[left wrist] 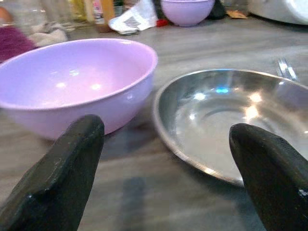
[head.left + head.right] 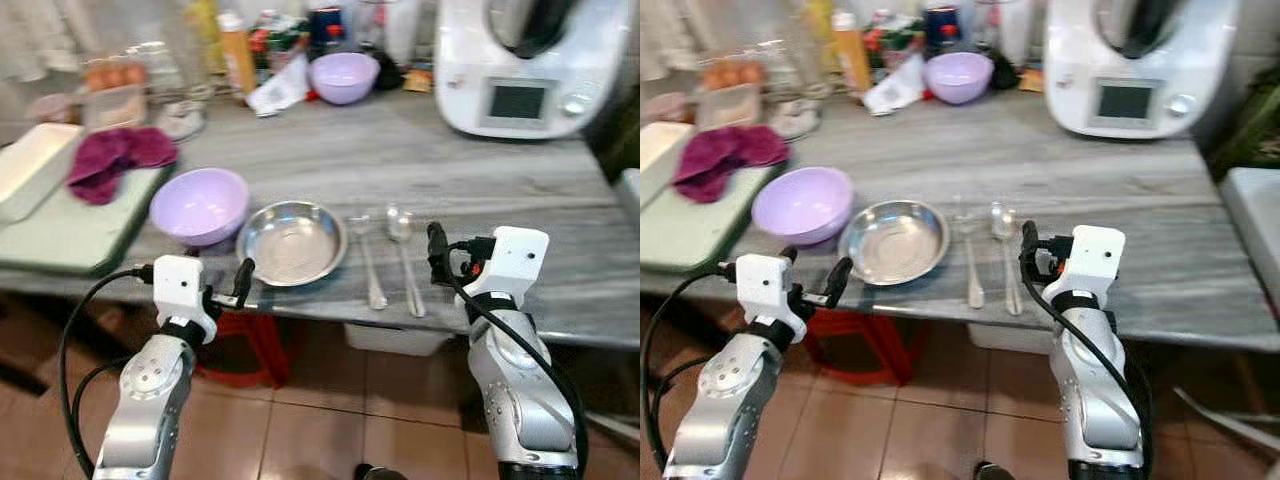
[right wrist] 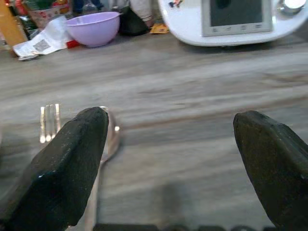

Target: Setting the table

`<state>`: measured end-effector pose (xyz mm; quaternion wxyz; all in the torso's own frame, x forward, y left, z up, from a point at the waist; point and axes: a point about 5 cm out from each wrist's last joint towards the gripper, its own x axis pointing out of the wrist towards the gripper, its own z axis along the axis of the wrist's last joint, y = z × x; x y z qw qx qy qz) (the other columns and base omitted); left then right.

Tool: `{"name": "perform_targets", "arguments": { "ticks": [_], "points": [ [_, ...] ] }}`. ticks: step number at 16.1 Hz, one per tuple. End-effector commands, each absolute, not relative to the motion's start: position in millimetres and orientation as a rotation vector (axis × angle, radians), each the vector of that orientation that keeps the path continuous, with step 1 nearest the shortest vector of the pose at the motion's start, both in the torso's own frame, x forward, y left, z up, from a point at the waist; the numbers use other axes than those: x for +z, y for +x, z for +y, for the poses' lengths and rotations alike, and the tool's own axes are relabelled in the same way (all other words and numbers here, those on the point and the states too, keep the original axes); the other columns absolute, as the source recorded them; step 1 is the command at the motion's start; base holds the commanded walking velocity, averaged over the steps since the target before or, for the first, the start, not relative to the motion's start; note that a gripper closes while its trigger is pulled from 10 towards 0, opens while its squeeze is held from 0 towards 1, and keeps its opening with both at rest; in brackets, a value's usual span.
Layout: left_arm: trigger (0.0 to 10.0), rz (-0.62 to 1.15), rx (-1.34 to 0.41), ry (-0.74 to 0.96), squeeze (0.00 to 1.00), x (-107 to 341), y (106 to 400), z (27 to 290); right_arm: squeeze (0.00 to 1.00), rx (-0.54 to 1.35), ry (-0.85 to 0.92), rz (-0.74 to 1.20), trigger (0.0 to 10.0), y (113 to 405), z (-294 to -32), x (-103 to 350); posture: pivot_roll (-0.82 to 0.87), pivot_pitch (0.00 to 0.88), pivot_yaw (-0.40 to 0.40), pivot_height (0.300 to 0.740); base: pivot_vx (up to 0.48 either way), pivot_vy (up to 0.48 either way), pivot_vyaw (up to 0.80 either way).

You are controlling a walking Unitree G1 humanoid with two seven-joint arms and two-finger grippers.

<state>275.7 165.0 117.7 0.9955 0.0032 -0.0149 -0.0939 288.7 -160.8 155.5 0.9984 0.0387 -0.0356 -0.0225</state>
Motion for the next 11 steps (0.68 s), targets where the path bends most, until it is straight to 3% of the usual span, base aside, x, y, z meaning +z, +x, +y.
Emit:
{"name": "perform_targets", "arguments": {
  "ticks": [1, 11],
  "points": [
    [10.0, -0.005, -0.168, 0.017, 0.00, 112.8, 274.5, 168.6, 0.00, -0.034, 0.083, -0.089, 10.0, 290.1, -158.2, 159.6, -0.18, 0.083, 0.069, 0.740, 0.000, 0.000, 0.00],
    [10.0, 0.022, -0.137, 0.020, 0.00, 107.8, 273.7, 169.5, 0.00, -0.039, 0.084, -0.094, 10.0, 295.5, -160.1, 162.2, -0.18, 0.089, 0.065, 0.740, -0.024, 0.000, 0.00]
  ]
}}
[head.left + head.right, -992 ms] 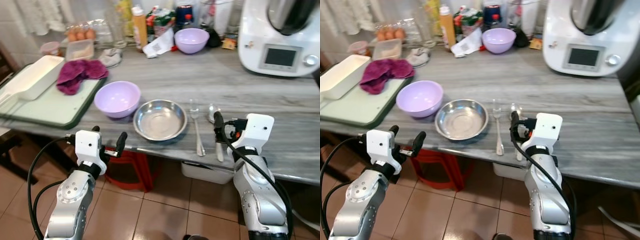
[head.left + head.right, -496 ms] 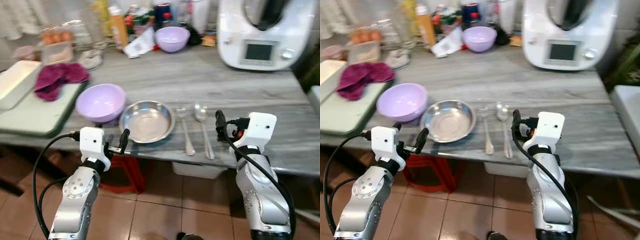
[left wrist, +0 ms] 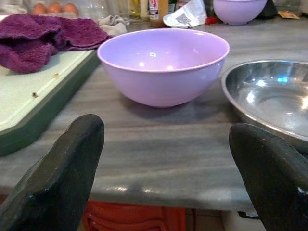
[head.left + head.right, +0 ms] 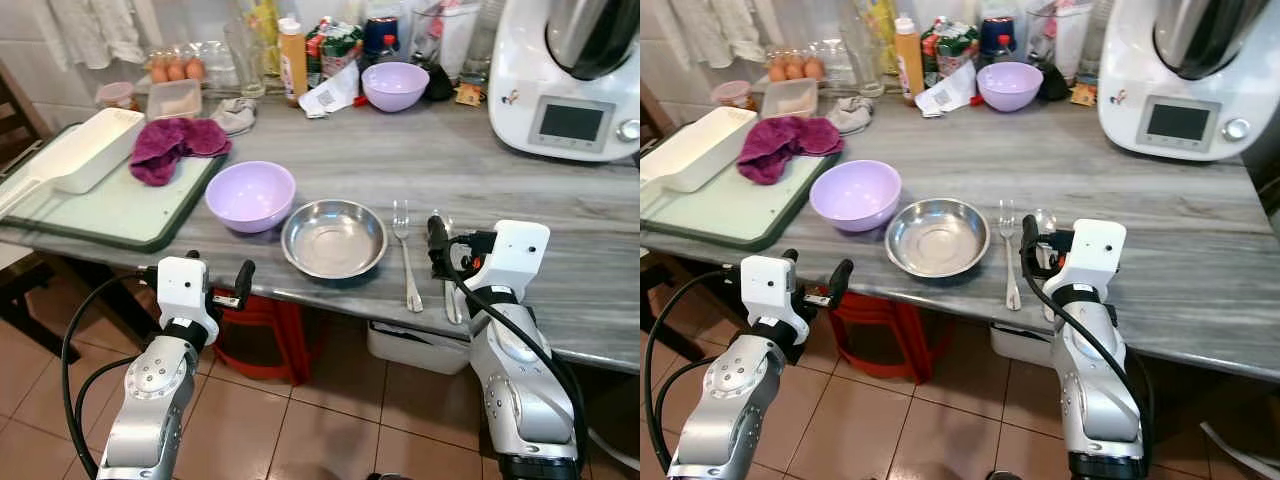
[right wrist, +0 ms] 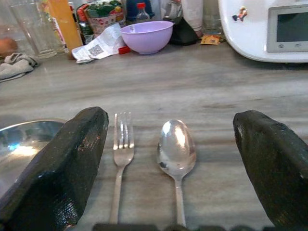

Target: Setting the table

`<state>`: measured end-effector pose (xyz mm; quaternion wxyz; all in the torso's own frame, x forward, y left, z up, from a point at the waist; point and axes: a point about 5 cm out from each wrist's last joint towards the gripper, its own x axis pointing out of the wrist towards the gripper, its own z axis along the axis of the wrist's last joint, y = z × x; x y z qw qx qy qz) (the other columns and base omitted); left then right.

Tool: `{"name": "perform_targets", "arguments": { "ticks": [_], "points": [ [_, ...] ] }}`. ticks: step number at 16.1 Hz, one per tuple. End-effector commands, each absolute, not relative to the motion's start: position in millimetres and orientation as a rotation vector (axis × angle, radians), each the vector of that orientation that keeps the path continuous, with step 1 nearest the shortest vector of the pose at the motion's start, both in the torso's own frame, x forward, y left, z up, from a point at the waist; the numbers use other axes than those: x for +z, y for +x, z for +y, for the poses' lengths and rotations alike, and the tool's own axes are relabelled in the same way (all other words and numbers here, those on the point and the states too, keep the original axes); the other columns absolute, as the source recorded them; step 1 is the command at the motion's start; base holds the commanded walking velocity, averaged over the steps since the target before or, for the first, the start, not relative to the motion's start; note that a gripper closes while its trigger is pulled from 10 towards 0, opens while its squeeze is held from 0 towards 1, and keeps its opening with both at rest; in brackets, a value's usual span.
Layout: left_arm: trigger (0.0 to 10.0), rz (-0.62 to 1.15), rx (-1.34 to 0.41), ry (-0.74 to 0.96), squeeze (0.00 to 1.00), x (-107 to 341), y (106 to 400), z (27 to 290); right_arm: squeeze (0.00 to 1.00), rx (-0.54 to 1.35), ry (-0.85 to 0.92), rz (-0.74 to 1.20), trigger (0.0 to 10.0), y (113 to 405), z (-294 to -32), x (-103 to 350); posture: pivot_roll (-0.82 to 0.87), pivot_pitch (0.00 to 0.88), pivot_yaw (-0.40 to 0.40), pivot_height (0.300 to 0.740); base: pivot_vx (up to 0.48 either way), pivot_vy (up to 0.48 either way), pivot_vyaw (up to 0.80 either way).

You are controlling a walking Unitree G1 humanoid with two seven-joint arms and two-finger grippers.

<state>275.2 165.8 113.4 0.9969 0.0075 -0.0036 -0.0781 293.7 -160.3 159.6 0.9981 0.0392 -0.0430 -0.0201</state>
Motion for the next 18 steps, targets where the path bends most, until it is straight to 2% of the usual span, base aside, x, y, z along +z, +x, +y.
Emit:
{"name": "perform_targets", "arguments": {
  "ticks": [1, 18],
  "points": [
    [10.0, 0.024, -0.137, 0.021, 0.00, 107.6, 273.6, 169.7, 0.00, -0.041, 0.085, -0.094, 10.0, 295.6, -160.2, 162.0, -0.18, 0.090, 0.067, 0.740, -0.247, 0.000, 0.00],
    [10.0, 0.045, -0.152, 0.036, 0.00, 103.6, 275.5, 169.9, 0.00, -0.069, 0.109, -0.078, 10.0, 297.0, -161.8, 157.7, -0.18, 0.095, 0.079, 0.740, -0.274, 0.000, 0.00]
  ]
}}
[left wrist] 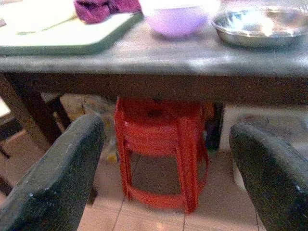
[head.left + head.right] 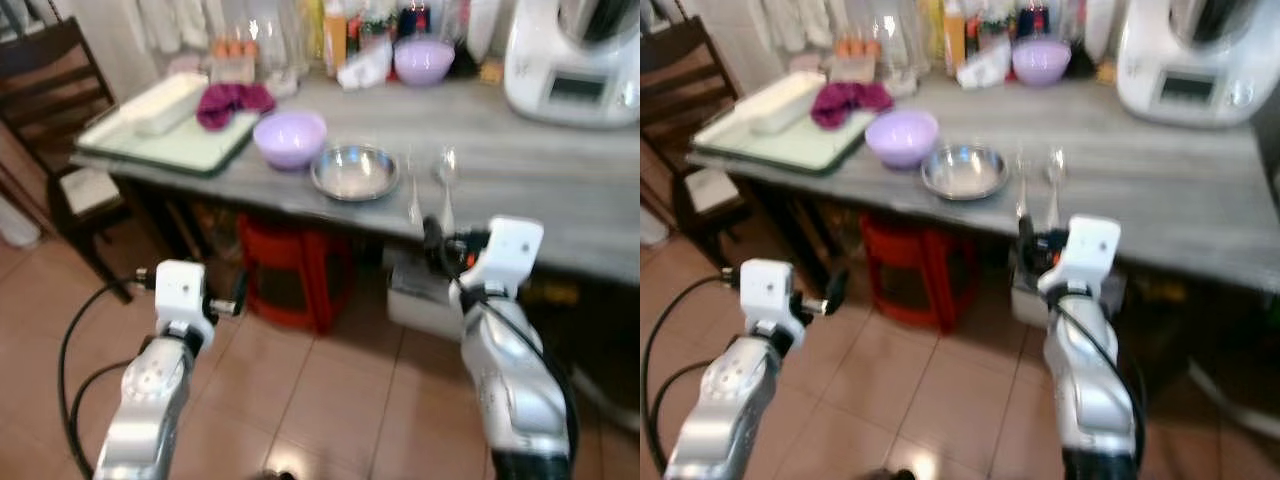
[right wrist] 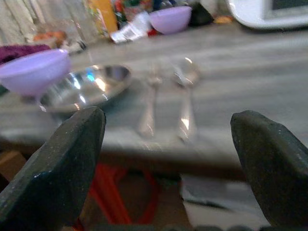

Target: Setting the table

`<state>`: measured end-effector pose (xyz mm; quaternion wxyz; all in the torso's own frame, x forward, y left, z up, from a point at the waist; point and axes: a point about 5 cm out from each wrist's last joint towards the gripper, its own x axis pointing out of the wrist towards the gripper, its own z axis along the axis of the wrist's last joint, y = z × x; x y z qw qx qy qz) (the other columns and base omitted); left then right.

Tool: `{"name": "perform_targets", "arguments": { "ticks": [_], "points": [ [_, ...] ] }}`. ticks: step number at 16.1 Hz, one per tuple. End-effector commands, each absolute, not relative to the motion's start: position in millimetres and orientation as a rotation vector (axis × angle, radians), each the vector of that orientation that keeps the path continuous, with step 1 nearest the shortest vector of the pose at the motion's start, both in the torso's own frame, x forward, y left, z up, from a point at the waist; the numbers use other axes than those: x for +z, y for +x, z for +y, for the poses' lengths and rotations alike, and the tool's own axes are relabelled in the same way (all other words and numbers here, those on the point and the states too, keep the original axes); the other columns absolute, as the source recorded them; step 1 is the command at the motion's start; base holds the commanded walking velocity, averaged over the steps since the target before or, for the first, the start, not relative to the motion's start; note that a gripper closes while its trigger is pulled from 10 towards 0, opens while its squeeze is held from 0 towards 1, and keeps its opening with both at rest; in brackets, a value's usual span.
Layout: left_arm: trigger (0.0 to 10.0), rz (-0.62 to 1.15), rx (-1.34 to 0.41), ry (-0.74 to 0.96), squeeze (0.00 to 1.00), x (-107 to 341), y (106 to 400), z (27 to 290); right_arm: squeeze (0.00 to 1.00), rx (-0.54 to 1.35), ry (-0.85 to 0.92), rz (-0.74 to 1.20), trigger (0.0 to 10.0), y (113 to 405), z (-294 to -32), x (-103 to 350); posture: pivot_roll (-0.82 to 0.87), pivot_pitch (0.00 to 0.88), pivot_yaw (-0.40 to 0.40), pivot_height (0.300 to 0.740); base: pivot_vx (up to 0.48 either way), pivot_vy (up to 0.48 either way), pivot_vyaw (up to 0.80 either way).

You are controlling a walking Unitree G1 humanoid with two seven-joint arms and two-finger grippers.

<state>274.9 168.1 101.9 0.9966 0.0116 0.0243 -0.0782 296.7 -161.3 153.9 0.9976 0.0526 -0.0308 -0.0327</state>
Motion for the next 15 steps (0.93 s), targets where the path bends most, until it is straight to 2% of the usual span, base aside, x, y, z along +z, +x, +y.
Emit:
{"name": "perform_targets", "arguments": {
  "ticks": [1, 8, 12, 15],
  "points": [
    [10.0, 0.046, -0.155, 0.034, 0.00, 103.4, 275.6, 169.6, 0.00, -0.071, 0.112, -0.077, 10.0, 297.0, -162.2, 157.6, -0.18, 0.095, 0.079, 0.740, -0.296, 0.000, 0.00],
    [10.0, 0.050, -0.164, 0.035, 0.00, 101.3, 273.9, 169.5, 0.00, -0.070, 0.119, -0.069, 10.0, 297.1, -161.7, 156.2, -0.18, 0.100, 0.076, 0.740, -0.215, 0.000, 0.00],
    [10.0, 0.021, -0.186, 0.043, 0.00, 103.6, 274.4, 169.2, 0.00, -0.066, 0.124, -0.072, 10.0, 298.3, -159.5, 157.1, -0.18, 0.099, 0.080, 0.740, 0.000, 0.000, 0.00],
    [10.0, 0.012, -0.209, 0.031, 0.00, 104.6, 274.2, 167.8, 0.00, -0.066, 0.124, -0.065, 10.0, 297.6, -159.1, 155.4, -0.18, 0.100, 0.082, 0.740, 0.000, 0.000, -0.59]
  ]
}}
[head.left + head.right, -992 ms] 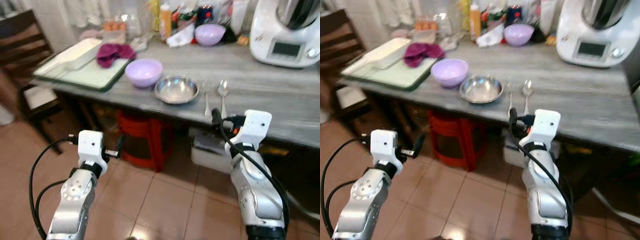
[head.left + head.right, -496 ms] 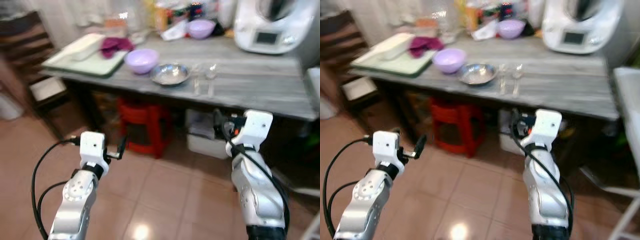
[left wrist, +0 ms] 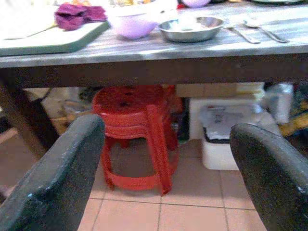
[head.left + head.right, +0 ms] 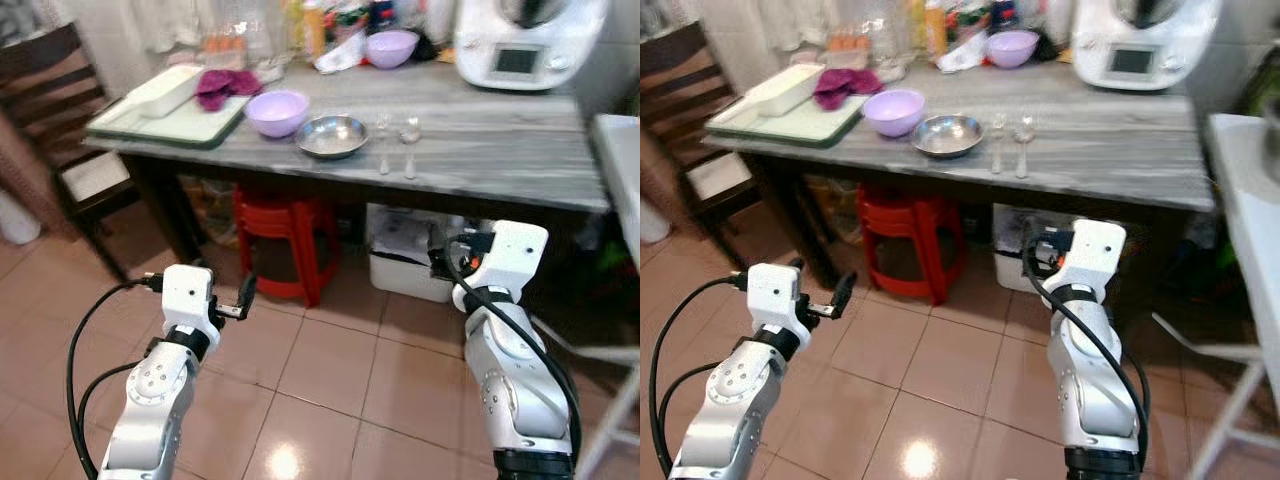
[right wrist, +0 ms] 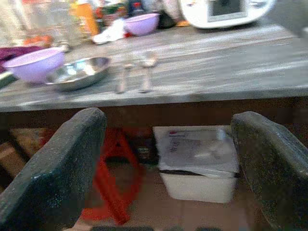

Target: Setting the table

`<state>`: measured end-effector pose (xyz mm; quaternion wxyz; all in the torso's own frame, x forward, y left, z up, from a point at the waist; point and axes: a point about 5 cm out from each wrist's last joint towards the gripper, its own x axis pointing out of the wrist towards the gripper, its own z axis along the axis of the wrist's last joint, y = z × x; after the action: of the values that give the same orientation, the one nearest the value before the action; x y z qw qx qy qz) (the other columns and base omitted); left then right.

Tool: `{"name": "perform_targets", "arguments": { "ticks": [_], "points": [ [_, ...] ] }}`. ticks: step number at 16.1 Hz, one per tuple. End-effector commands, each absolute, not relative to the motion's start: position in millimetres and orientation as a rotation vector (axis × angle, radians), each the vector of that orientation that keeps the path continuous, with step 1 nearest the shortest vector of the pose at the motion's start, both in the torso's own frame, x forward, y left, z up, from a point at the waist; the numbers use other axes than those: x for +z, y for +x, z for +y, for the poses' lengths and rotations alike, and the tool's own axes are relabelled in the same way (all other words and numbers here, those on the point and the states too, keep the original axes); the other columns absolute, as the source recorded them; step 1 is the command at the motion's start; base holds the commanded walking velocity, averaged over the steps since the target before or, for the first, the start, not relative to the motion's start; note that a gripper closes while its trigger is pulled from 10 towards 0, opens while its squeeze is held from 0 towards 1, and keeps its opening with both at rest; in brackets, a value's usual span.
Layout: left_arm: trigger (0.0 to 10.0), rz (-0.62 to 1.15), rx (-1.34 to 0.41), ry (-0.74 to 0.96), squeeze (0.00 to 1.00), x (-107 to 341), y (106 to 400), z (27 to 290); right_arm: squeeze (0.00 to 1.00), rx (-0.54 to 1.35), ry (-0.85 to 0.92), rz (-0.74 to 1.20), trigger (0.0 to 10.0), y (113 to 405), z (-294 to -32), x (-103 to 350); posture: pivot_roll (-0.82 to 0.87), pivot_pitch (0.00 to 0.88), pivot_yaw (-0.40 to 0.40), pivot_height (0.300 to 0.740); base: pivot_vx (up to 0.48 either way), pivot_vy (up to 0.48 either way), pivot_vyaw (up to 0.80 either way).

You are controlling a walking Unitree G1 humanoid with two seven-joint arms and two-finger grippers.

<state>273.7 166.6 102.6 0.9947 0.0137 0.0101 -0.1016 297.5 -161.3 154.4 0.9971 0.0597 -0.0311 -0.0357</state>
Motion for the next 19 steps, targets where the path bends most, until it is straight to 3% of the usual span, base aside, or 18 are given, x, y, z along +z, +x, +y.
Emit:
{"name": "perform_targets", "arguments": {
  "ticks": [1, 7, 15, 19],
  "points": [
    [10.0, 0.012, -0.213, 0.033, 0.00, 104.8, 274.3, 167.2, 0.00, -0.066, 0.124, -0.066, 10.0, 297.6, -159.0, 155.5, -0.18, 0.100, 0.083, 0.740, 0.000, 0.000, -0.48],
    [10.0, 0.043, -0.175, 0.008, 0.00, 103.4, 275.9, 167.7, 0.00, -0.065, 0.127, -0.061, 10.0, 297.2, -157.7, 153.6, -0.17, 0.099, 0.087, 0.740, -0.095, 0.000, -0.28],
    [10.0, 0.052, -0.180, 0.017, 0.00, 102.6, 274.3, 167.4, 0.00, -0.063, 0.128, -0.062, 10.0, 297.8, -156.4, 153.7, -0.17, 0.103, 0.086, 0.740, -0.305, 0.000, 0.00],
    [10.0, 0.022, -0.217, 0.035, 0.00, 104.8, 274.4, 167.7, 0.00, -0.061, 0.139, -0.089, 10.0, 296.7, -157.7, 157.2, -0.18, 0.105, 0.088, 0.740, 0.000, 0.000, 0.00]
  ]
}}
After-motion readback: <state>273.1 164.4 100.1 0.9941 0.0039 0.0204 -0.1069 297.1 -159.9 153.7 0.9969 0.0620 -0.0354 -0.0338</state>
